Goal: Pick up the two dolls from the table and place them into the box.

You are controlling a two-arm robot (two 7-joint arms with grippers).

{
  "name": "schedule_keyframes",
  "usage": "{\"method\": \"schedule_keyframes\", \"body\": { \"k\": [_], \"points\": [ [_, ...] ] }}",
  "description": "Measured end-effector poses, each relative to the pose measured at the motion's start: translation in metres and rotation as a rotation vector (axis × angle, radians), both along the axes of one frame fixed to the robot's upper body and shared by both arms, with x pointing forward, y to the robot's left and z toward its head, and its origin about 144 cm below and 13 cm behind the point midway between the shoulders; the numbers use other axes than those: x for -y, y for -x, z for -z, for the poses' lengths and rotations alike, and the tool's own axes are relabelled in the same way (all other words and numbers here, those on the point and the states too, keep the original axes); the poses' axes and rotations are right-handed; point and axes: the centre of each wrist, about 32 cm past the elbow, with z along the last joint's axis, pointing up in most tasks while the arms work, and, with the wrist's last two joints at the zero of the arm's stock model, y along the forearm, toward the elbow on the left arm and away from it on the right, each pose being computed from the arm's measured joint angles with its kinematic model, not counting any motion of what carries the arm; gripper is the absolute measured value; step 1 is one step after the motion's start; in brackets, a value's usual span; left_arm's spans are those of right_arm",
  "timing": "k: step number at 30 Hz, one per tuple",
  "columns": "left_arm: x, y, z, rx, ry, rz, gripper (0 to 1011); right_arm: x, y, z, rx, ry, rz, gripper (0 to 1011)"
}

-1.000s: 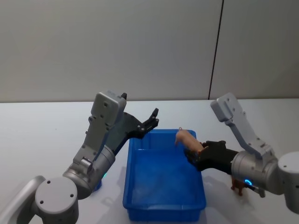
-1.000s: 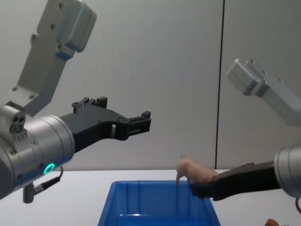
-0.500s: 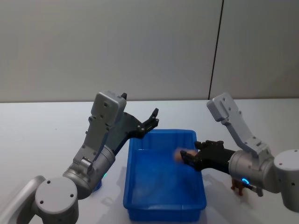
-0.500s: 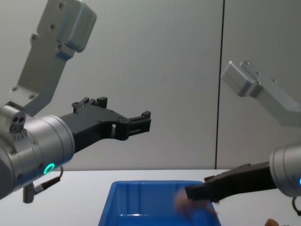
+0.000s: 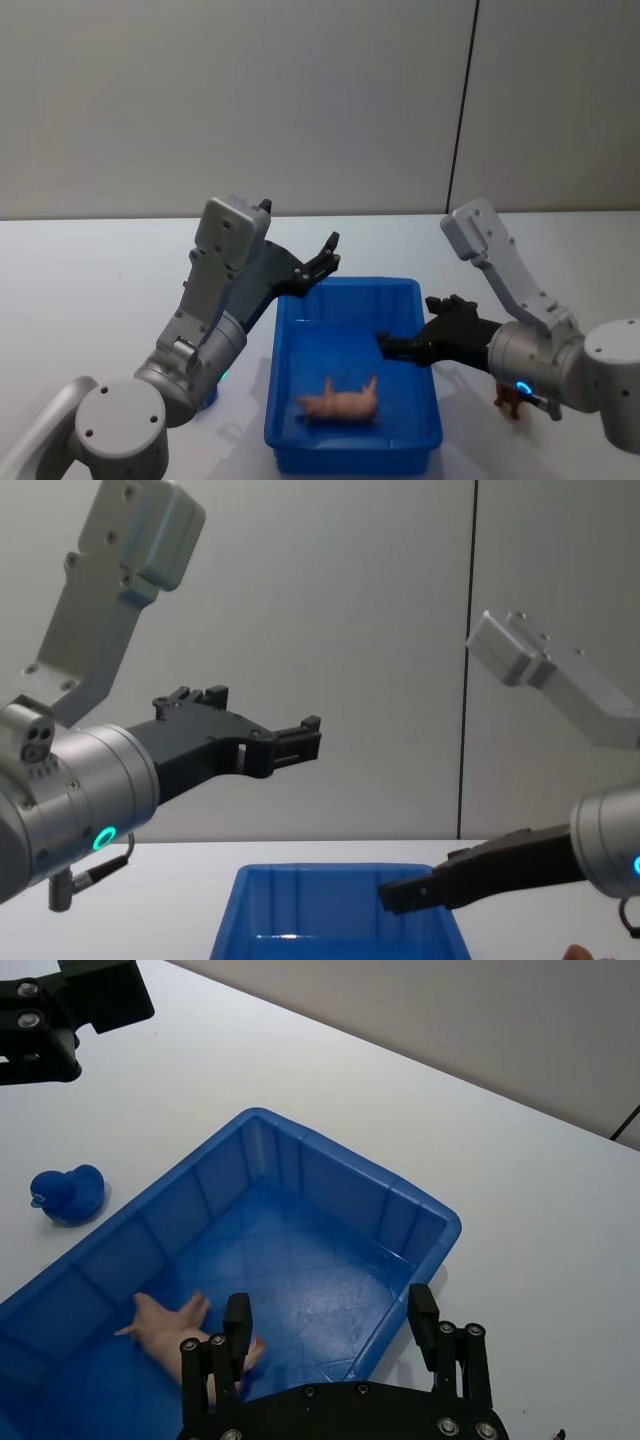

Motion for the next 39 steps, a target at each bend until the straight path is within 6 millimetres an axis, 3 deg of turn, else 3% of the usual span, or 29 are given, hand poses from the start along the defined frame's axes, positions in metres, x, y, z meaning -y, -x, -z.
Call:
{"method": "schedule_keyframes", "body": {
  "k": [3, 10, 20, 25, 34, 39],
  "points": [
    [0.000, 0.000, 0.000, 0.000, 0.000, 0.000, 1004, 0.001, 0.000, -0.001, 0.003, -0.004, 0.002, 1001],
    [0.000, 0.000, 0.000, 0.000, 0.000, 0.000, 1004, 0.010, -0.002, -0.007, 0.027, -0.033, 0.045, 1001],
    [0.000, 0.000, 0.000, 0.000, 0.000, 0.000, 1004, 0.038, 0.005, -0.012, 0.052, -0.071, 0.159, 1001],
    [0.000, 0.000, 0.000, 0.000, 0.000, 0.000, 1004, 0.057, 0.015, -0.009, 0.042, -0.076, 0.225, 1001],
    [0.000, 0.000, 0.000, 0.000, 0.000, 0.000, 1004, 0.104, 0.057, 0.006, -0.021, -0.055, 0.351, 1001],
    [0.000, 0.000, 0.000, 0.000, 0.000, 0.000, 1004, 0.118, 0.074, 0.010, -0.032, -0.041, 0.374, 1001]
  ]
}}
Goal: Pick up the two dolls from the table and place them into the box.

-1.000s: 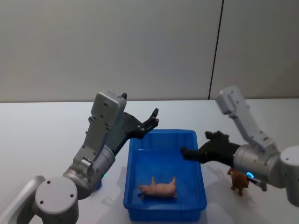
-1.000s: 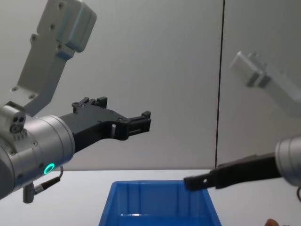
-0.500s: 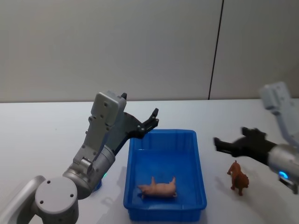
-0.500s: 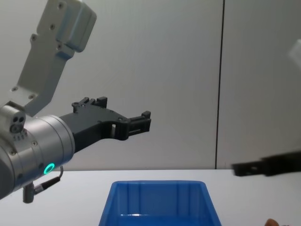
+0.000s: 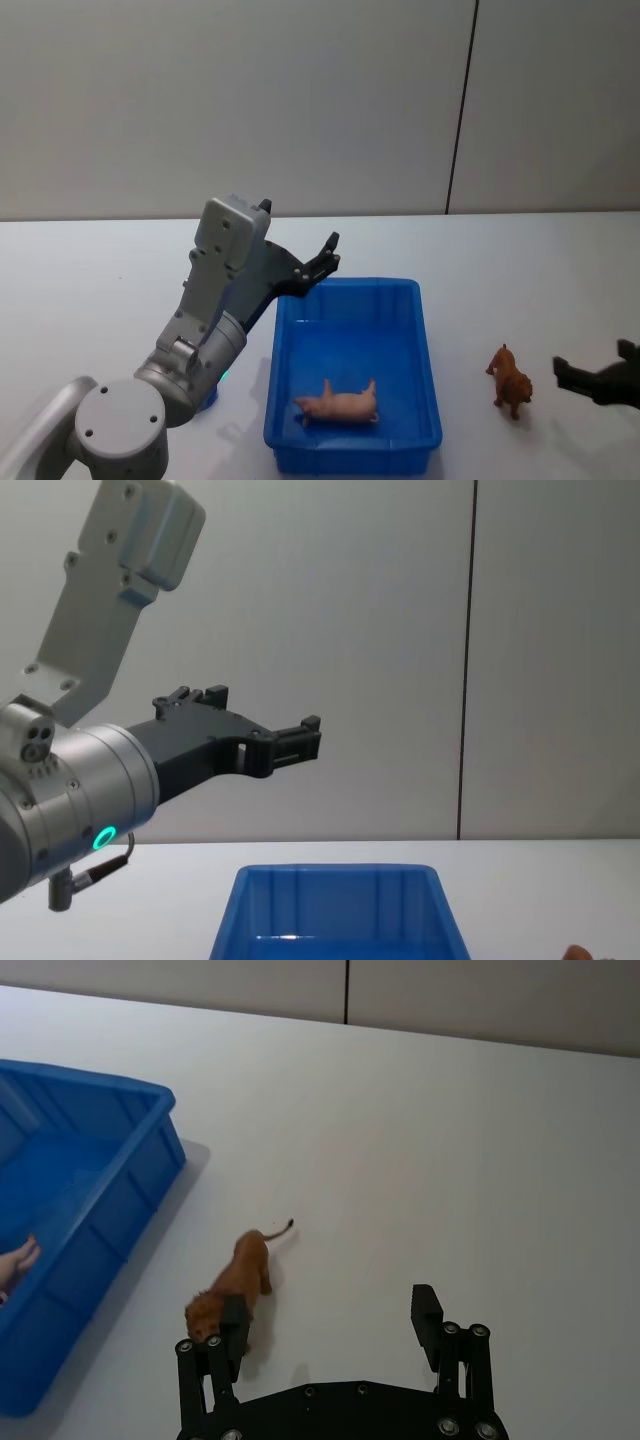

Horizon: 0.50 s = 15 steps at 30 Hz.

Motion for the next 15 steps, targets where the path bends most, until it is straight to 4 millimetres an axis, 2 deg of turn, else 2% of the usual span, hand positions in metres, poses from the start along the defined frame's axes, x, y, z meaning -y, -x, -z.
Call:
{"method": "schedule_keyframes", "body": {
  "k": [5, 15],
  "points": [
    [0.000, 0.000, 0.000, 0.000, 0.000, 0.000, 1004, 0.010, 0.014, 0.002, 0.007, 0.007, 0.010, 1001],
    [0.000, 0.000, 0.000, 0.000, 0.000, 0.000, 1004, 0.020, 0.030, 0.003, 0.057, 0.001, 0.005, 1001]
  ]
}}
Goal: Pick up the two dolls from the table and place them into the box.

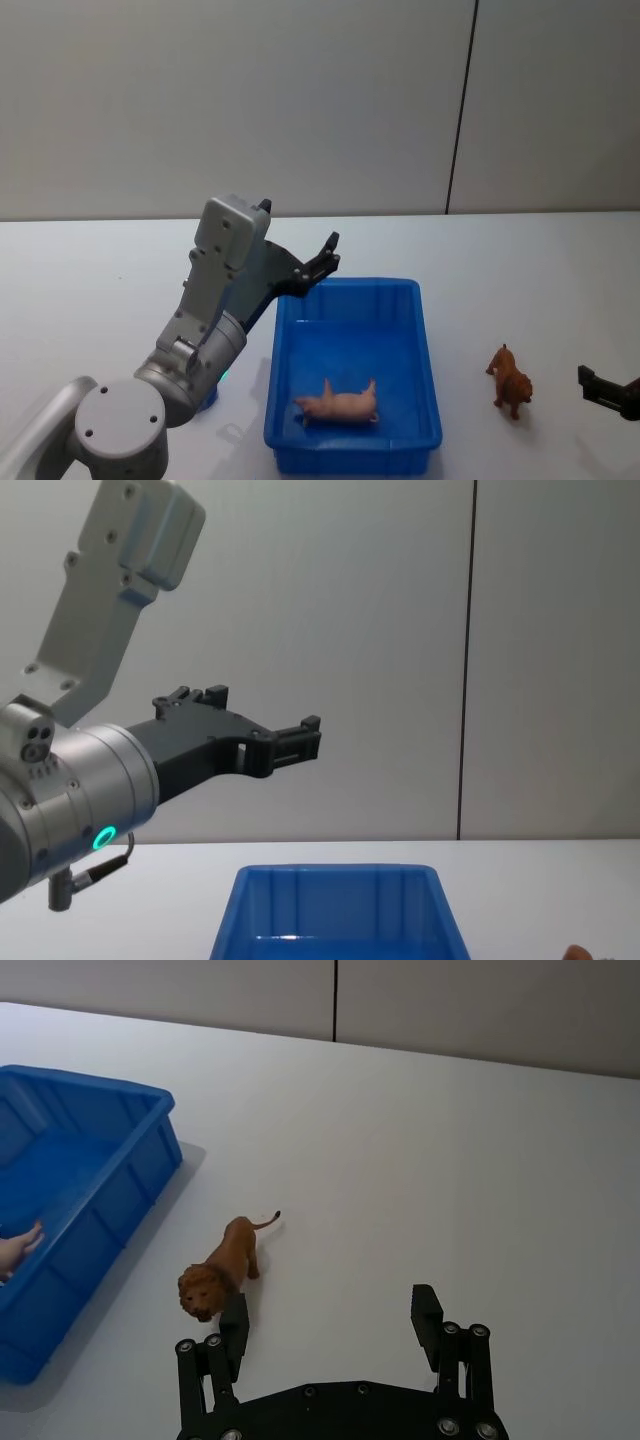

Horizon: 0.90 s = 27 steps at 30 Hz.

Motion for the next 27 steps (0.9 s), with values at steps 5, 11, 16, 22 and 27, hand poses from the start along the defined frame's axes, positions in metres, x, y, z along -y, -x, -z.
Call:
{"method": "schedule_keyframes", "body": {
  "k": [5, 11, 16, 22, 27],
  "points": [
    [0.000, 0.000, 0.000, 0.000, 0.000, 0.000, 1004, 0.002, 0.004, 0.000, 0.016, -0.008, -0.032, 1001],
    [0.000, 0.000, 0.000, 0.000, 0.000, 0.000, 1004, 0.000, 0.006, 0.001, 0.009, -0.015, -0.074, 1001],
    [0.000, 0.000, 0.000, 0.000, 0.000, 0.000, 1004, -0.003, 0.005, 0.004, -0.005, -0.012, -0.095, 1001],
    [0.000, 0.000, 0.000, 0.000, 0.000, 0.000, 1004, -0.011, -0.001, 0.007, -0.027, -0.008, -0.113, 1001],
    [0.000, 0.000, 0.000, 0.000, 0.000, 0.000, 1004, -0.020, -0.008, 0.010, -0.037, -0.009, -0.131, 1001]
  ]
}}
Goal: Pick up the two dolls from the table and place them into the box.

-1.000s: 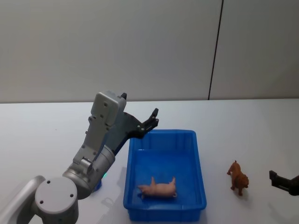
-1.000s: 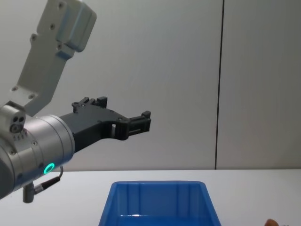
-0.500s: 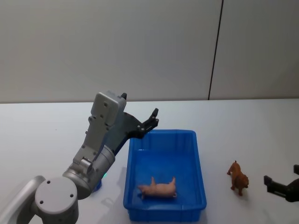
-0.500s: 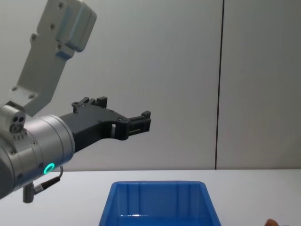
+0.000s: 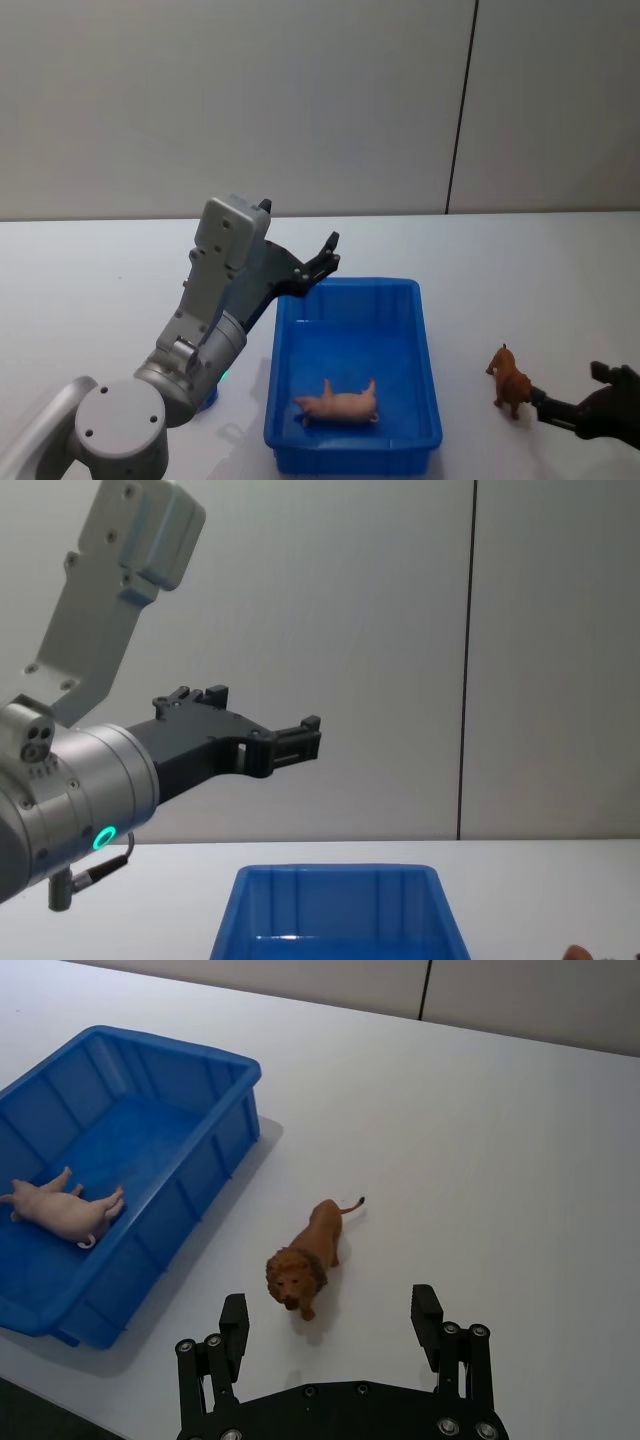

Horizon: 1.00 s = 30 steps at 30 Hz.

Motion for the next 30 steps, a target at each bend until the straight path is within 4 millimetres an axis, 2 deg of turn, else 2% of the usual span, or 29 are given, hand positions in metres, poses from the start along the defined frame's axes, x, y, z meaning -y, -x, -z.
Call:
{"method": "schedule_keyframes", "body": {
  "k": [14, 30],
  "points": [
    [0.000, 0.000, 0.000, 0.000, 0.000, 0.000, 1004, -0.027, -0.016, 0.007, -0.023, 0.014, -0.044, 1001],
    [0.000, 0.000, 0.000, 0.000, 0.000, 0.000, 1004, -0.058, -0.033, 0.019, -0.044, 0.072, -0.006, 1001]
  ]
}}
